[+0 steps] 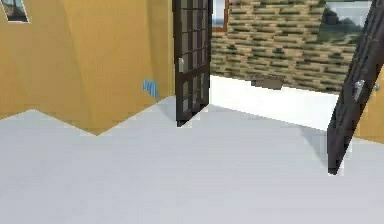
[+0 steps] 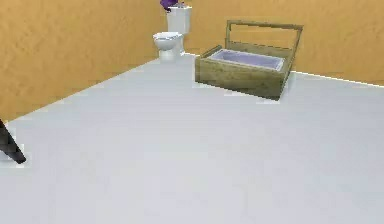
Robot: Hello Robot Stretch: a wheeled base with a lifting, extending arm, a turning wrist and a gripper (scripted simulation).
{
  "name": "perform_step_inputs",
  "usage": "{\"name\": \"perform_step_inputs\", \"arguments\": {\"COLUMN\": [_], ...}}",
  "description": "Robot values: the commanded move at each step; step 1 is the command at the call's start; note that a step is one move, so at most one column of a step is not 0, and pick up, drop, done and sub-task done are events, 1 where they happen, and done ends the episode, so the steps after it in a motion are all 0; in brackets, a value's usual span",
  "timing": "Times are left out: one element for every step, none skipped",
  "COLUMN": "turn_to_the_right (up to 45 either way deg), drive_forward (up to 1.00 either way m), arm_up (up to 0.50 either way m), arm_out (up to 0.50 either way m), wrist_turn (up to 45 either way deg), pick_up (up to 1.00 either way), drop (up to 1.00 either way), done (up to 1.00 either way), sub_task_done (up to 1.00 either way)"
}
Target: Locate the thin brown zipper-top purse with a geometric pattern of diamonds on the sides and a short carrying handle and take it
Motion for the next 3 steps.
{"name": "perform_step_inputs", "arguments": {"turn_to_the_right": [45.0, 45.0, 45.0], "drive_forward": [0.0, 0.0, 0.0], "arm_up": [0.0, 0.0, 0.0], "arm_out": [0.0, 0.0, 0.0], "wrist_turn": [0.0, 0.0, 0.0], "pick_up": [0.0, 0.0, 0.0], "drop": [0.0, 0.0, 0.0], "done": [0.0, 0.0, 0.0], "sub_task_done": [0.0, 0.0, 0.0]}}
